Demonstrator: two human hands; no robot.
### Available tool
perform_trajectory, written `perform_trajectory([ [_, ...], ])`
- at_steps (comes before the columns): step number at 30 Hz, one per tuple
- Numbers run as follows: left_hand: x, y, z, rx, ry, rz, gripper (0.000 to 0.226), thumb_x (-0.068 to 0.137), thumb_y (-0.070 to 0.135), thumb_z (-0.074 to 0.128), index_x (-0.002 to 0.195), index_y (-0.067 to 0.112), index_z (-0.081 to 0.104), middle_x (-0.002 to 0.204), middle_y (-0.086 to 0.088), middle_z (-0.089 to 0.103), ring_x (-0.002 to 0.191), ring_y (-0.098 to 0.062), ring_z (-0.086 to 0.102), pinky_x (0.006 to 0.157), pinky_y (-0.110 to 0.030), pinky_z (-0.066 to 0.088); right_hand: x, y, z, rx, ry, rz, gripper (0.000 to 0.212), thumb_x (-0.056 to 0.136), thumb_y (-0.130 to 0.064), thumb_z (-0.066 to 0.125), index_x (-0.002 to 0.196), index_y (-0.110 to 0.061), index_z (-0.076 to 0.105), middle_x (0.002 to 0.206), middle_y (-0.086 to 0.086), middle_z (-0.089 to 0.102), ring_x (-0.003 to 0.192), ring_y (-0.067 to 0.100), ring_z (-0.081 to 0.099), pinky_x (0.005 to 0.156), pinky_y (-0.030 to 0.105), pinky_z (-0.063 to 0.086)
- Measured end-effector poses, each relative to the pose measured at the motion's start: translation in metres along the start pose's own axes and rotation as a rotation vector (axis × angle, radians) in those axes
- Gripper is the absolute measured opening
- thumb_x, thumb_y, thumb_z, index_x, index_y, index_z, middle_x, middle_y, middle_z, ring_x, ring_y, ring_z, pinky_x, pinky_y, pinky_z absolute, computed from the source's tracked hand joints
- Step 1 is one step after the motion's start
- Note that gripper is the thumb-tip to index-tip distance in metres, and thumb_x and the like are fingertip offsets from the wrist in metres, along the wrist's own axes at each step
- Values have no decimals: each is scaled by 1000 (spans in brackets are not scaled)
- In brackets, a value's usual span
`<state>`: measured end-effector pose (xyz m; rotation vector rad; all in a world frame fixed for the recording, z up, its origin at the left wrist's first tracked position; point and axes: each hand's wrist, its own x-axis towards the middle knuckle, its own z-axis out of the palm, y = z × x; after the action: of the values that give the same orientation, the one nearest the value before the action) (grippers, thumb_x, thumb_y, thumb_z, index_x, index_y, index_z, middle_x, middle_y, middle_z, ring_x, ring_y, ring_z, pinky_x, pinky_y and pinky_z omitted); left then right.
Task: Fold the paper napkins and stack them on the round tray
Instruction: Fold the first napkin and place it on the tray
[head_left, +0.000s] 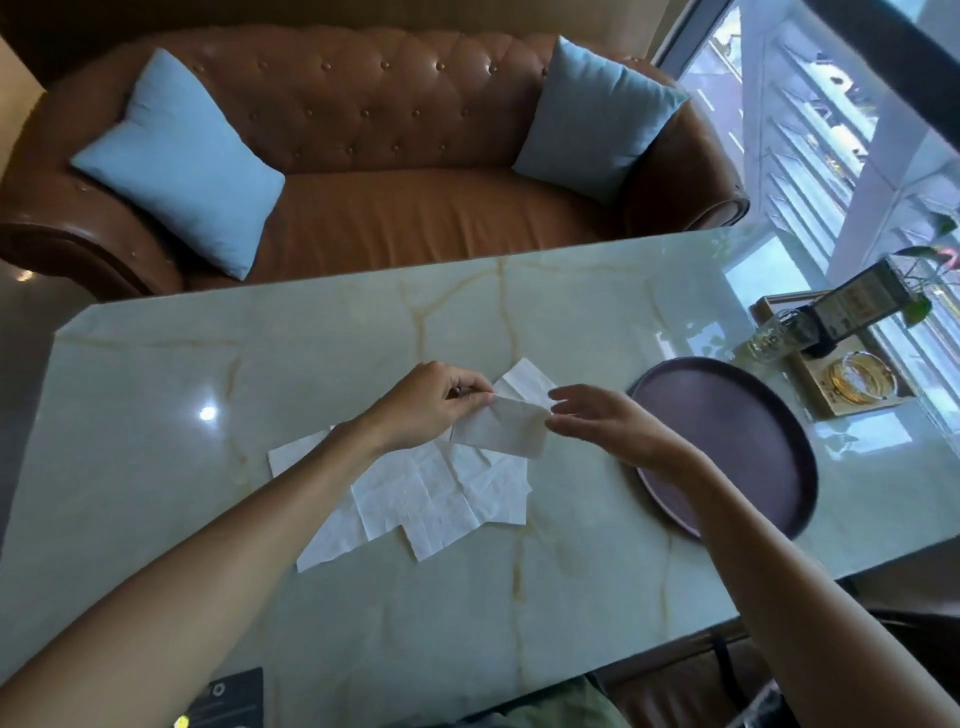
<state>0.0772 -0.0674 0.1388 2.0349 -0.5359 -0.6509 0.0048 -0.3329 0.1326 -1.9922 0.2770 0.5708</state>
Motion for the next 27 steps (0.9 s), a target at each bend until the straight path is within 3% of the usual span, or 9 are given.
perform_trajectory([
  [2, 17, 15, 20, -4, -39, -1, 17, 98, 29, 65, 103, 22, 78, 94, 7, 78, 92, -9, 71, 83, -25, 54, -6, 12, -4, 224, -79, 27, 51, 90, -31, 76, 137, -20, 60, 123, 8, 71, 116, 19, 68, 103, 41, 51],
  [5, 45, 32, 51, -3, -46, -16, 16, 98, 29, 65, 101, 21, 78, 94, 6, 77, 92, -14, 71, 82, -28, 54, -9, 40, -19, 468, -161, 16, 38, 89, -29, 71, 127, -23, 68, 121, 1, 73, 115, 18, 68, 101, 41, 52],
  [9, 92, 49, 100, -51, -36, -49, 14, 95, 28, 68, 105, 21, 74, 88, 6, 72, 81, -14, 69, 78, -26, 54, -9, 86, -51, 516, 53, 50, 23, 94, -17, 69, 114, -8, 75, 109, 21, 76, 92, 27, 73, 96, 46, 54],
  [12, 124, 50, 143, -243, -19, -195, 24, 89, 19, 76, 112, 15, 70, 86, 1, 72, 76, -11, 67, 78, -30, 57, -8, 118, -76, 596, 165, 116, 21, 96, -11, 65, 114, -3, 74, 99, 13, 77, 79, 21, 72, 79, 31, 56],
  [16, 169, 42, 215, -315, 4, -332, 11, 90, 5, 71, 100, 7, 76, 93, -9, 76, 83, -19, 68, 87, -46, 58, -3, 165, -110, 596, 252, 218, 19, 97, -12, 64, 108, 0, 75, 91, 9, 76, 77, 19, 71, 69, 25, 57],
  [20, 212, 32, 280, -245, 28, -440, 4, 85, 12, 75, 87, 15, 77, 86, -6, 77, 77, -17, 68, 84, -39, 59, 5, 212, -136, 576, 365, 342, 15, 97, -10, 64, 87, -4, 73, 76, 7, 69, 61, 16, 67, 61, 25, 55],
  [23, 235, 37, 319, -159, 51, -462, 5, 84, 8, 74, 84, 12, 75, 78, -5, 70, 71, -15, 61, 68, -26, 49, 13, 249, -151, 473, 410, 437, 23, 92, -11, 66, 69, -11, 66, 60, -1, 61, 56, 17, 57, 58, 31, 47],
  [27, 253, 39, 357, -58, 61, -484, 4, 84, 7, 74, 82, 10, 72, 74, -4, 62, 69, -15, 55, 64, -27, 42, 20, 288, -163, 312, 433, 537, 25, 80, -25, 65, 72, -1, 66, 55, 0, 65, 58, 21, 59, 57, 40, 48],
])
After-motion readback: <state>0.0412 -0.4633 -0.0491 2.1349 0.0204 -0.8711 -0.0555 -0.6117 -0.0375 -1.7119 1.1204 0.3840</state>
